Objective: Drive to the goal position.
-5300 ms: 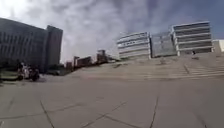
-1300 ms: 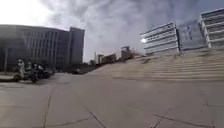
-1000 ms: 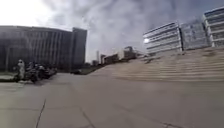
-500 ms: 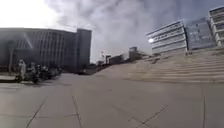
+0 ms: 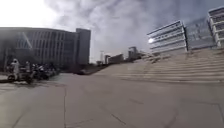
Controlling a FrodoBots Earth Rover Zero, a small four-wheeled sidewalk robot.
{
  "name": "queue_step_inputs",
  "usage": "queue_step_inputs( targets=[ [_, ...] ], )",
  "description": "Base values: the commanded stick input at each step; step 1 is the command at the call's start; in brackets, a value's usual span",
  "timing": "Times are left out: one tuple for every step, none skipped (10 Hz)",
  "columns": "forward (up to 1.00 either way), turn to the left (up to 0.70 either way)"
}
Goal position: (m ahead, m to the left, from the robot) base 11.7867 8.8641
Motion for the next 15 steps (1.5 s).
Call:
queue_step_inputs(
  targets=[
    [0.7, 0.25],
    [0.7, 0.2],
    [0.7, 0.14],
    [0.7, 0.09],
    [0.7, 0.03],
    [0.7, 0.0],
    [0.7, 0.0],
    [0.7, 0.0],
    [0.7, 0.0],
    [0.7, 0.0],
    [0.7, 0.0],
    [0.7, 0.0],
    [0.7, 0.0],
    [0.7, 0.0],
    [0.7, 0.0]
  ],
)
